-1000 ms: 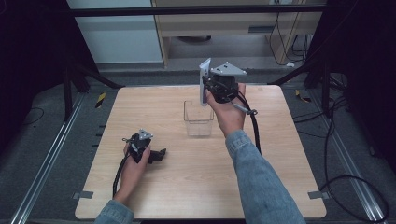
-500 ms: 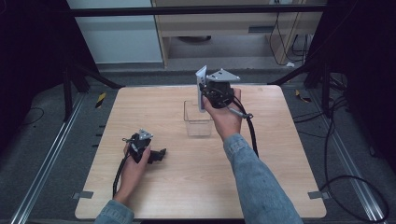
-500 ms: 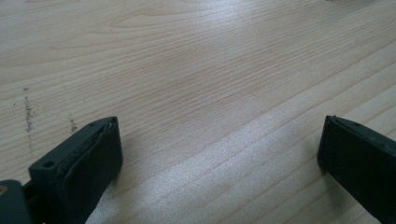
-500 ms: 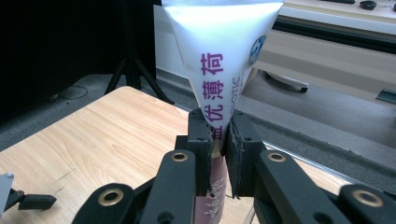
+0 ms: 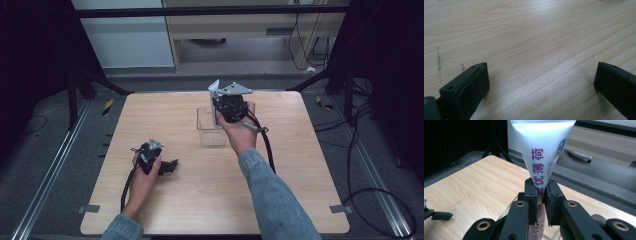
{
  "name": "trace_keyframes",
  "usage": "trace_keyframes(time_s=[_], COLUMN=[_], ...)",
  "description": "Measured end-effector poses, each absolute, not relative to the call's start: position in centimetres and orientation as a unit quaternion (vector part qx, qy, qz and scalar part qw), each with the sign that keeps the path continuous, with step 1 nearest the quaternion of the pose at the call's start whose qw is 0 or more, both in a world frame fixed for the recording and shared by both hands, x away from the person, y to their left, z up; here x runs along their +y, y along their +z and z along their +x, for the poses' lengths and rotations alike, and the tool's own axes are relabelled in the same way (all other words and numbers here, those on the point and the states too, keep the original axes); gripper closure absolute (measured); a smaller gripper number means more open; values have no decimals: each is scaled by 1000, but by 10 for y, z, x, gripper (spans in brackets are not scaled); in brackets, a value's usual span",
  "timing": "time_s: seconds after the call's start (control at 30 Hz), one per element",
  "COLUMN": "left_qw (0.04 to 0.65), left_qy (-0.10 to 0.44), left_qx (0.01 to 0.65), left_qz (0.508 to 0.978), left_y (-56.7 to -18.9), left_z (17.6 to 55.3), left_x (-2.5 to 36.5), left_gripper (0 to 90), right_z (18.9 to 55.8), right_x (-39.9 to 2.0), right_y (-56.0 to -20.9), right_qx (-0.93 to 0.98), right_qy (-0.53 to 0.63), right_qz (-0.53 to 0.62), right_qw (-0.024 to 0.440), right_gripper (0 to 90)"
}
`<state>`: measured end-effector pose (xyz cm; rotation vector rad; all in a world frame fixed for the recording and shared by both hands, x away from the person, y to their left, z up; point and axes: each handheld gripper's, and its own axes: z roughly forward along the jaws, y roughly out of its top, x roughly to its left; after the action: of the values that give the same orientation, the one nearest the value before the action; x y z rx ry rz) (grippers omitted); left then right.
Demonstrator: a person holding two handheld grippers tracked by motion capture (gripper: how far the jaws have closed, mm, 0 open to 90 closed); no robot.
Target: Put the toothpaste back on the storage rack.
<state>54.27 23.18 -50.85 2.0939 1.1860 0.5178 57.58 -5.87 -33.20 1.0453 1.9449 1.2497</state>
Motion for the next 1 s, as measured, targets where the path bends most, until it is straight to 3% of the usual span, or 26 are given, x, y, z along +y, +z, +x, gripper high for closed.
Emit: trace_keyframes(time_s=[1.0], left_qw=[333], left_qy=[198], left_qx=[454], left_qz=[803], left_y=[-508], left_z=[543], left_x=[232], left_gripper=[0], right_z=[593], right_x=[-51], right_y=[-371], right_qx=[749], right_qy=[438], right_qz=[416], right_qw=[271], right_gripper=[810])
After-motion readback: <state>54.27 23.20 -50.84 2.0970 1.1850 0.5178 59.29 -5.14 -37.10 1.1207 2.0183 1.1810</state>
